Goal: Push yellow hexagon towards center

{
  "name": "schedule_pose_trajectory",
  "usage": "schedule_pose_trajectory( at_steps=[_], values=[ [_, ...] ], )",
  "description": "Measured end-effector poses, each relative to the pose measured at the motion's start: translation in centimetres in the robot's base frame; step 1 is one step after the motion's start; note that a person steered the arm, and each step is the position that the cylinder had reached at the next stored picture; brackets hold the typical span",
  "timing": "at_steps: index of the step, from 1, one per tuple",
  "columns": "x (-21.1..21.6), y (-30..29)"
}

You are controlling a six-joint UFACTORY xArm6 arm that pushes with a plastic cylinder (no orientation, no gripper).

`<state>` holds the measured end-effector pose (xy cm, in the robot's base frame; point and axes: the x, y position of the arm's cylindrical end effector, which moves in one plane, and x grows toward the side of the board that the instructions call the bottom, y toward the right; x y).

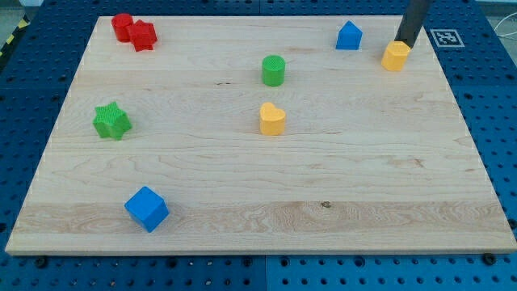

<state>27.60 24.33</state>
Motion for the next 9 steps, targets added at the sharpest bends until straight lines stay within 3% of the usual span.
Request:
schedule_pose_trajectory(
  at_steps=[3, 6, 9],
  values=[
    [2.4, 0.9],
    [2.4, -3.3],
    [5.1, -4.8]
  ],
)
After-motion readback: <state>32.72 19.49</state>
